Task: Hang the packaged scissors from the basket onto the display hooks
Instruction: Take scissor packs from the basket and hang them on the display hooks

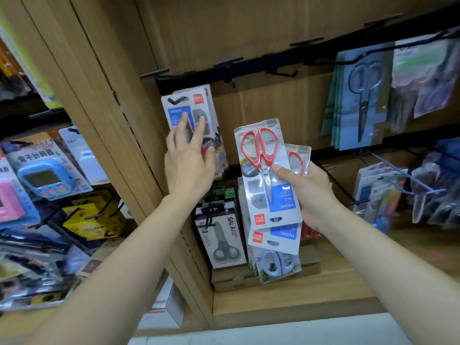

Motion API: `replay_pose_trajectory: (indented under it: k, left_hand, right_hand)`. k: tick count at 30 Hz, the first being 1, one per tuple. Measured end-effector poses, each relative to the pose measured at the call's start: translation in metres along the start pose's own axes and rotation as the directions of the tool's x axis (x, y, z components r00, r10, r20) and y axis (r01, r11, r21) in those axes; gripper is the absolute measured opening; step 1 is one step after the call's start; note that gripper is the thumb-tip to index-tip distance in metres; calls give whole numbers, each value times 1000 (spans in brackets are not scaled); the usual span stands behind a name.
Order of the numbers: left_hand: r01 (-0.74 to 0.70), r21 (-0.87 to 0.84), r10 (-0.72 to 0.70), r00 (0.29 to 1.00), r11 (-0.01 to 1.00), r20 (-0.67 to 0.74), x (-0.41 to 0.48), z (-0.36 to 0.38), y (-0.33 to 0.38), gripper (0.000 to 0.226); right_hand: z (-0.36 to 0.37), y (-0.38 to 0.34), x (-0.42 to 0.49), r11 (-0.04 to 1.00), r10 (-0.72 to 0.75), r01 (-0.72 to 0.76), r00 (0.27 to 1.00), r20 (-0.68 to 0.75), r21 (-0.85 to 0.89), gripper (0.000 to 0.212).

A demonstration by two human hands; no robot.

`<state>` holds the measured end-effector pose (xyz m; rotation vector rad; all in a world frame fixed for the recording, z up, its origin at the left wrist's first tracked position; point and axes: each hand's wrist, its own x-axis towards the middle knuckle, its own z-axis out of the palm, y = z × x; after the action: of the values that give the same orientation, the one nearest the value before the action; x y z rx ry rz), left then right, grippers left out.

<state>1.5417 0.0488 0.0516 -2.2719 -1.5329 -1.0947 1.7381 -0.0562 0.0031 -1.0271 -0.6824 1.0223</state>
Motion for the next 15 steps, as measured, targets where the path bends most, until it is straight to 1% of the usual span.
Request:
replay_pose_trajectory:
  k: [2, 4, 5, 6, 7, 8, 9, 11, 12, 13, 15]
  left_hand:
    - [38, -61, -30, 992, 997, 124, 20, -1, 0, 59]
    - [140, -246, -74, 962, 959, 262, 38, -6, 4, 54]
    - [206, -380, -91, 950, 902, 298, 42, -11, 8, 51]
    - [257, -512, -113, 949, 819, 296, 41, -16, 12, 49]
    - [274, -615, -123, 953, 740, 278, 35, -22, 14, 48]
    - [261, -681, -95, 958, 684, 271, 27, -26, 18, 50]
    - [236, -694, -37, 957, 680, 289, 17, -29, 23, 57]
    - [154, -610, 112, 920, 778, 375, -5, -29, 33, 79]
    - [110, -564, 150, 906, 819, 395, -15, -27, 35, 87]
    - [85, -537, 153, 911, 839, 383, -21, -23, 33, 91]
    - [80, -553, 144, 926, 829, 350, -29, -20, 28, 87]
  right_hand:
    - [-1, 0, 0, 1000, -19, 19, 1000, 2, -7, 31]
    - [-3, -2, -2, 998, -58, 58, 998, 8, -39, 30]
    - [-4, -3, -2, 994, -82, 83, 997, 10, -70, 30]
    - [-5, -3, -1, 989, -104, 106, 994, 17, -103, 29]
    - [-5, -3, -1, 983, -119, 122, 992, 30, -137, 29]
    - [-6, -3, 0, 975, -131, 138, 990, 49, -172, 28]
    - [-7, -3, 0, 965, -139, 153, 987, 79, -211, 26]
    - [-10, -4, 0, 945, -128, 169, 979, 159, -279, 24]
    - [-11, -4, 0, 942, -106, 164, 973, 203, -294, 24]
    - [-13, -6, -1, 943, -72, 148, 966, 250, -299, 25]
    - [-16, -7, 0, 940, 4, 120, 932, 363, -319, 33]
